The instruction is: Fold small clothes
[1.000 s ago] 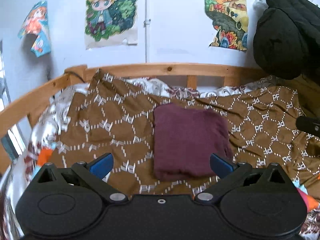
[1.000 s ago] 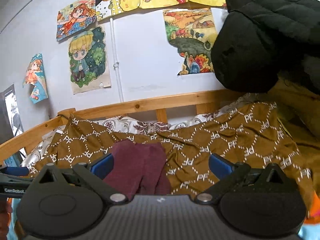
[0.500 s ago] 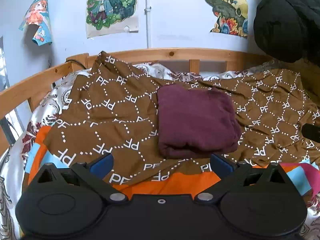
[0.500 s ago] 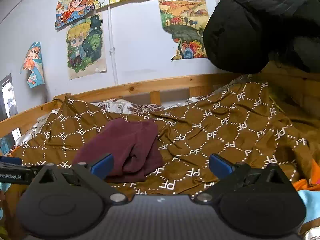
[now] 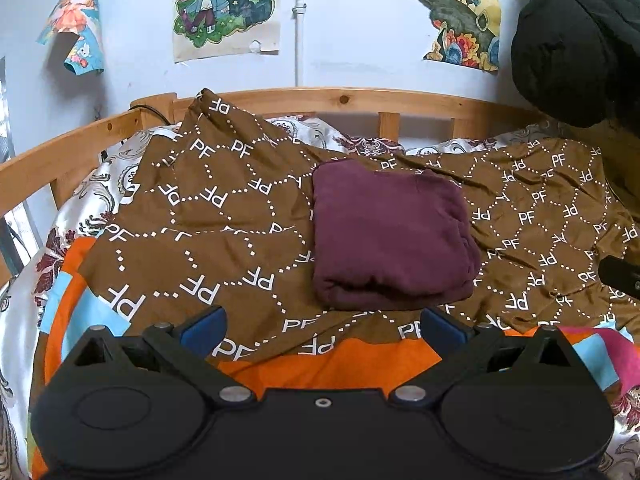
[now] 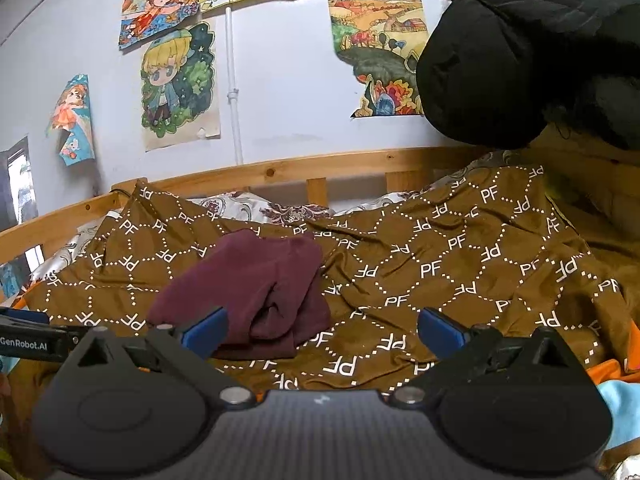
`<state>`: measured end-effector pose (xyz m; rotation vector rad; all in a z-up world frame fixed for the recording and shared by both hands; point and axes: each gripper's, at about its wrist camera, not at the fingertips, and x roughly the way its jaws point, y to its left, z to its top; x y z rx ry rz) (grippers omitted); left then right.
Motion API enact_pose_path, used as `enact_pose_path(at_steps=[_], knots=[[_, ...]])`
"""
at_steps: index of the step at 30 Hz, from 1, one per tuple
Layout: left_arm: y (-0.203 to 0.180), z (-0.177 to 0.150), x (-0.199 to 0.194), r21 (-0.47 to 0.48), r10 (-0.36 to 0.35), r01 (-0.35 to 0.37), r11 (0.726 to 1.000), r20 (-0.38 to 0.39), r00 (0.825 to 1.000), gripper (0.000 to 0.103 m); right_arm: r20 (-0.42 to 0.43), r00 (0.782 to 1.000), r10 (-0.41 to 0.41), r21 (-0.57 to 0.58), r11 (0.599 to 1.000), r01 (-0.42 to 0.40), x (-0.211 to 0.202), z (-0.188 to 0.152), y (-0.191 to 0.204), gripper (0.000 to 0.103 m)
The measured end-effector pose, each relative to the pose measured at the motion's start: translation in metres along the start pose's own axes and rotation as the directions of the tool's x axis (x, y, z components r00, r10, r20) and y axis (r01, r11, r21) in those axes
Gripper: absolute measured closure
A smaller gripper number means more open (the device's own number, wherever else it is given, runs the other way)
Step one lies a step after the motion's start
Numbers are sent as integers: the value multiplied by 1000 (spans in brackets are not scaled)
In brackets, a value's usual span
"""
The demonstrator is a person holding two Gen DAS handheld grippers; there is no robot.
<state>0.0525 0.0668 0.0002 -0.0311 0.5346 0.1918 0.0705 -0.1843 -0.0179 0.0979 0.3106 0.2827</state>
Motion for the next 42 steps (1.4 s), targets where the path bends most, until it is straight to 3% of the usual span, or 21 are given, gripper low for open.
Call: enact_pose_path(at_steps=[42], knots=[[2, 0, 0, -19, 0, 0, 1000, -4, 1000, 1, -3, 1000, 0, 7, 1000, 0, 1, -1, 2, 0]])
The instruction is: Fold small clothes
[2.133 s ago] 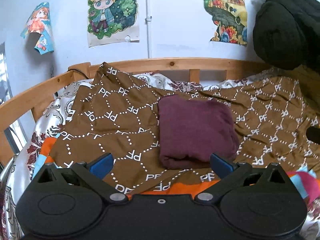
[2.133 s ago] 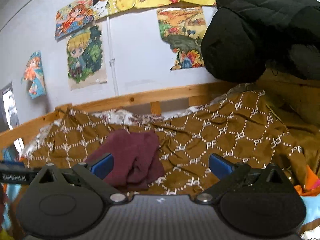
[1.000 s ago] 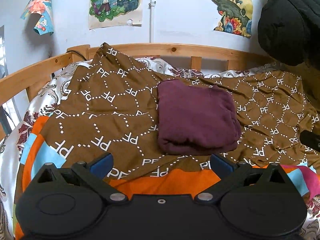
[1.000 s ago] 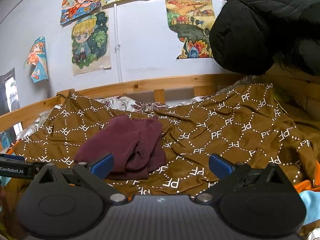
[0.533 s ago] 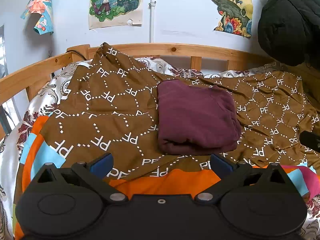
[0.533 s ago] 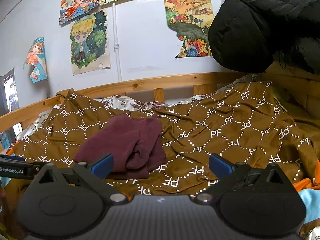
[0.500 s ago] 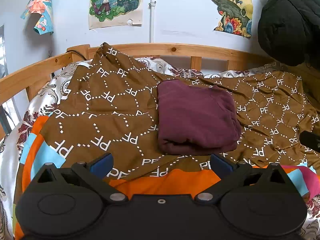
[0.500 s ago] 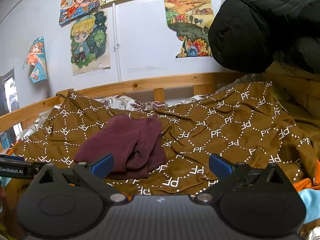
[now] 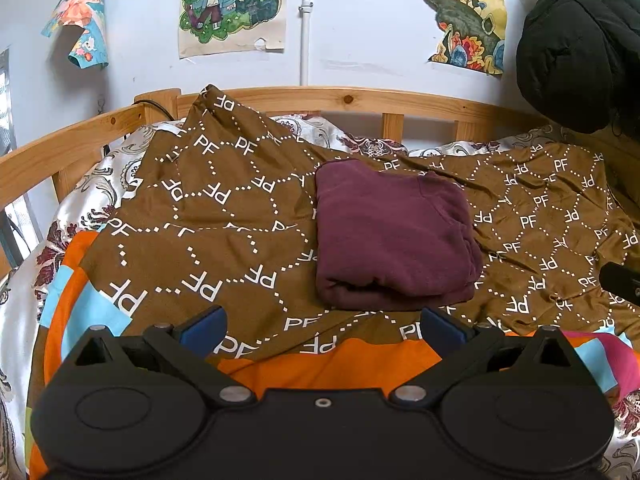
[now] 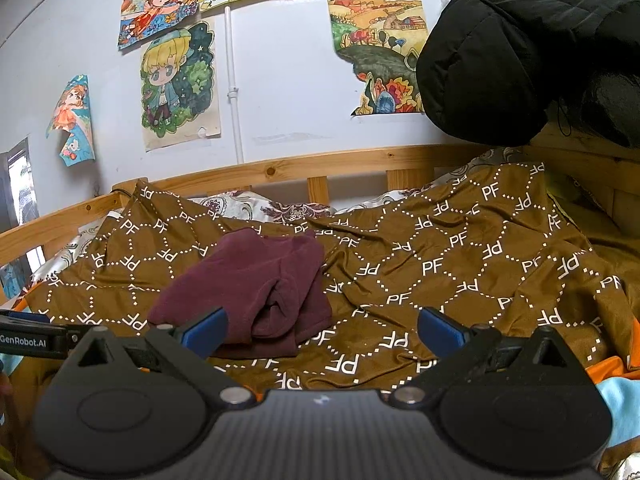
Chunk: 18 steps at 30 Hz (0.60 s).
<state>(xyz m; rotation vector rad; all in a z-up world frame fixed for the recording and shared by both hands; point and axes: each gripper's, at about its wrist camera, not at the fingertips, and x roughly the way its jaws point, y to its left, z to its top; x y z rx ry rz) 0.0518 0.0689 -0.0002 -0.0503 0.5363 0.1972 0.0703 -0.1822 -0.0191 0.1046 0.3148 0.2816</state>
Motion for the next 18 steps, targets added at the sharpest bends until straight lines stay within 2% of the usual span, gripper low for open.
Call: enact_pose_path(at_steps=[18], knots=[[0, 0, 0, 0, 0, 0, 1000, -1, 1000, 1, -5, 1000, 0, 4, 1000, 0, 1, -1, 0, 0]])
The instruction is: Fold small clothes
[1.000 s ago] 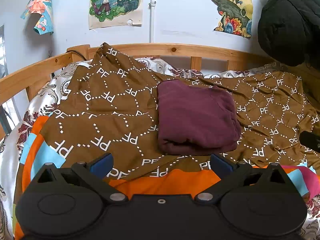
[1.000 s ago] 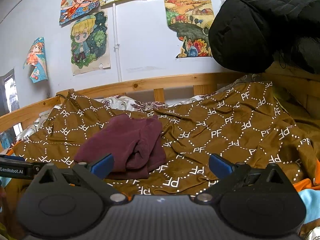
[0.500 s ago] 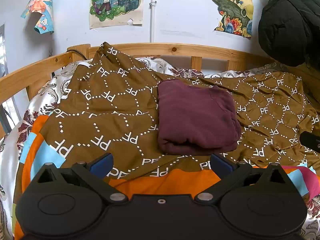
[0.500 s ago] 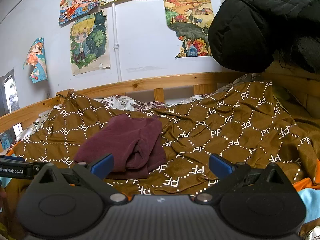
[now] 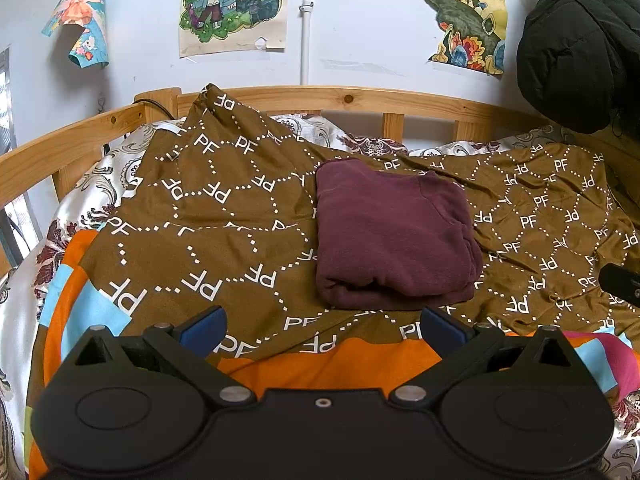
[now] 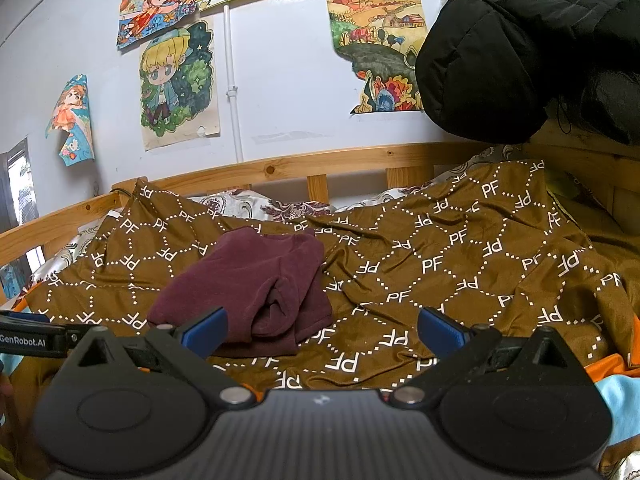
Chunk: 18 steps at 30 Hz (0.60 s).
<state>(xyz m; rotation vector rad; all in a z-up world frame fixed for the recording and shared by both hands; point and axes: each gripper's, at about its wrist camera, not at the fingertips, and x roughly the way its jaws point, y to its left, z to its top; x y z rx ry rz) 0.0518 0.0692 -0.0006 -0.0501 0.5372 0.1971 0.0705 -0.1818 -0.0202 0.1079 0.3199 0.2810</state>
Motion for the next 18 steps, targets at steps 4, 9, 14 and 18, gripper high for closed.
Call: enact_pose_path(at_steps=[4, 9, 14, 18], knots=[[0, 0, 0, -1, 0, 0, 1000, 0, 1000, 1, -1, 1000, -1, 1, 1000, 1, 0, 0, 0, 0], [0, 0, 0, -2, 1, -1, 1000, -1, 1000, 1, -2, 1000, -1, 1, 1000, 1, 0, 0, 0, 0], [-1, -1, -1, -10, -3, 3, 1000, -2, 1000, 1, -1, 1000, 0, 1, 1000, 0, 0, 0, 0, 0], [-1, -1, -1, -18, -11, 11, 1000, -3, 1000, 1, -3, 1000, 0, 1, 1000, 0, 0, 0, 0, 0]])
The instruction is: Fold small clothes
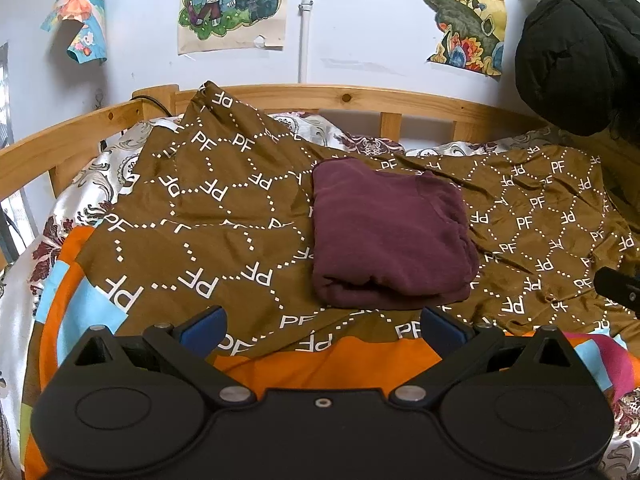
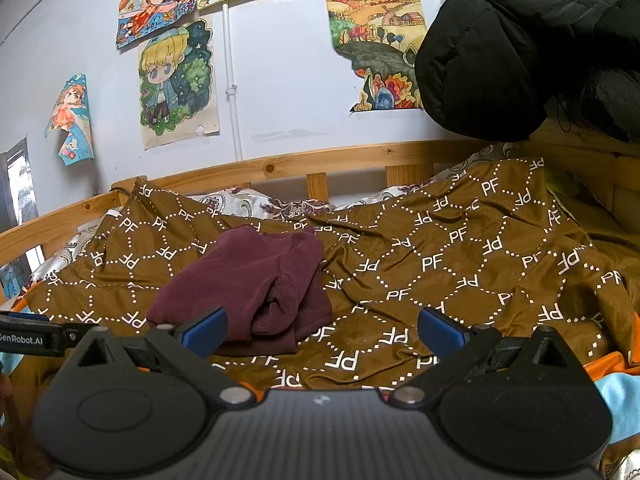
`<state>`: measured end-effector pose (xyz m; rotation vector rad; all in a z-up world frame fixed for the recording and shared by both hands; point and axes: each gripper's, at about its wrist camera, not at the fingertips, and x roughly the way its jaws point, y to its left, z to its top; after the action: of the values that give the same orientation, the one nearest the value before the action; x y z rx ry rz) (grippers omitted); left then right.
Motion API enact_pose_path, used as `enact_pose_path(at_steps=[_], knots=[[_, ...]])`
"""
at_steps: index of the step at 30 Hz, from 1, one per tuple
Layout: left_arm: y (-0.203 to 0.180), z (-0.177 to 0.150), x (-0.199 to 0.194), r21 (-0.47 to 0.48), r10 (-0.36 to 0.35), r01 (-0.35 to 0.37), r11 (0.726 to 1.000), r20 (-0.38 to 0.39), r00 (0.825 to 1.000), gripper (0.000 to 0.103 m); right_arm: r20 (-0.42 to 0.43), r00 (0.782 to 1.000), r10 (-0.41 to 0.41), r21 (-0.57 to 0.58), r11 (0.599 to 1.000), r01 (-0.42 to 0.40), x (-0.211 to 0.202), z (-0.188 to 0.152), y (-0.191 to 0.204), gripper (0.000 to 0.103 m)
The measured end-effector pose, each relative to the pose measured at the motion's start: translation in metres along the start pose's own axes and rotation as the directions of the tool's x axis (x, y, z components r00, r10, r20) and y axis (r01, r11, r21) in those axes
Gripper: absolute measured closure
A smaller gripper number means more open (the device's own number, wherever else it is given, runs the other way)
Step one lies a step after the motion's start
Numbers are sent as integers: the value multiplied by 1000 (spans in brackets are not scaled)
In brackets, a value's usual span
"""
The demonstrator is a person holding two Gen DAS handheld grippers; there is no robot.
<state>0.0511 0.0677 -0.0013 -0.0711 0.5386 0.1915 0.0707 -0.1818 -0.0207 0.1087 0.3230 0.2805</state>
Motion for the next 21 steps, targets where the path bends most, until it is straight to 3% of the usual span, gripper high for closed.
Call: enact_pose_path(at_steps=[9, 21], knots=[[4, 1, 3, -51, 25, -27, 998, -35, 999, 1, -2, 1000, -1, 2, 1000, 1, 1, -1, 0, 0], [0, -1, 4, -19, 27, -28, 999, -37, 999, 1, -3, 1000, -2, 2, 1000, 2, 2, -3, 0, 0]])
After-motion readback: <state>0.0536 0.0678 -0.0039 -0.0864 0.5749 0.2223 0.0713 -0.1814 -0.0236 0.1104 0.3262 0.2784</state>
